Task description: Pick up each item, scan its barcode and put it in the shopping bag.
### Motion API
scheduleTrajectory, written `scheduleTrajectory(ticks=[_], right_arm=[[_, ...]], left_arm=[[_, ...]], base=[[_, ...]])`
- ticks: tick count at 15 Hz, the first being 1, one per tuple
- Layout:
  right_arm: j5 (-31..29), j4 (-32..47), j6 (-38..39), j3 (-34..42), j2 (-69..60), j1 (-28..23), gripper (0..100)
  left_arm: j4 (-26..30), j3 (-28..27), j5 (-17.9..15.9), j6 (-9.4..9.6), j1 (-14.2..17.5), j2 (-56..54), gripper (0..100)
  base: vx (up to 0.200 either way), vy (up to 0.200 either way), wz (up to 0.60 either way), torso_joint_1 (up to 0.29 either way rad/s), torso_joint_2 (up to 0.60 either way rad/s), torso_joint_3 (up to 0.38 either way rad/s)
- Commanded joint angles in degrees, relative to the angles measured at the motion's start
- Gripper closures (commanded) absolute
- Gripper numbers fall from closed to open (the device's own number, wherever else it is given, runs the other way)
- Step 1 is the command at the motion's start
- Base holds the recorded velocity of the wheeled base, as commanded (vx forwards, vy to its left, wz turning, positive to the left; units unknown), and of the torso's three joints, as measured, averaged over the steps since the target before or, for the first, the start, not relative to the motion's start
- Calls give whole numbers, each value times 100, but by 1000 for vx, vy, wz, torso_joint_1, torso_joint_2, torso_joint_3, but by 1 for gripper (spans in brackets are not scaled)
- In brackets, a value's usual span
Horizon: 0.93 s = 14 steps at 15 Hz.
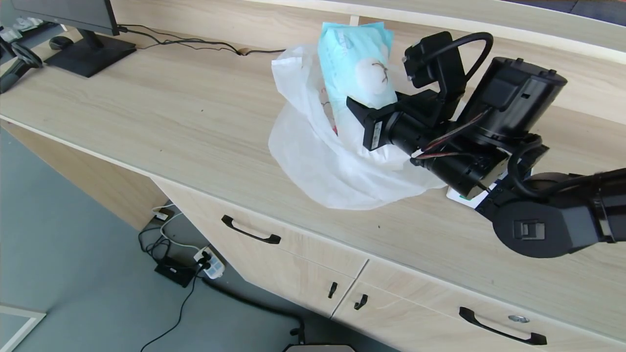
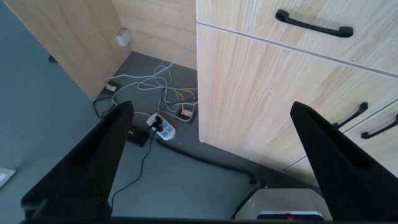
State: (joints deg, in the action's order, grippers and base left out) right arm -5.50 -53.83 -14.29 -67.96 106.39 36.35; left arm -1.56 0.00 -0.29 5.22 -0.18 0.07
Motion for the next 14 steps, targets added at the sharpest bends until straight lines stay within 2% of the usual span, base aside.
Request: scheduleTrajectory(ticks=[1, 3, 8, 11, 12, 14], right_arm=[[-109, -75, 14, 213, 181, 223, 100], [-136, -470, 14, 240, 365, 223, 100], [-188, -505, -21, 284, 207, 153, 100], [-188, -514, -13, 644, 31, 144, 100], [-188, -523, -4, 732, -4, 153, 0], [-180, -523, 14, 749, -4, 144, 0]], left_arm=[[-11, 0, -6, 14, 1, 1, 0], [-11, 0, -6, 23, 1, 1, 0], [-11, 0, -6, 14, 1, 1, 0], [-2, 0, 3, 14, 1, 1, 0], [-11, 0, -6, 14, 1, 1, 0], [-11, 0, 3, 14, 1, 1, 0]], base=[[0, 0, 0, 0, 0, 0], [0, 0, 0, 0, 0, 0], [0, 0, 0, 0, 0, 0], [0, 0, 0, 0, 0, 0], [0, 0, 0, 0, 0, 0], [0, 0, 0, 0, 0, 0]])
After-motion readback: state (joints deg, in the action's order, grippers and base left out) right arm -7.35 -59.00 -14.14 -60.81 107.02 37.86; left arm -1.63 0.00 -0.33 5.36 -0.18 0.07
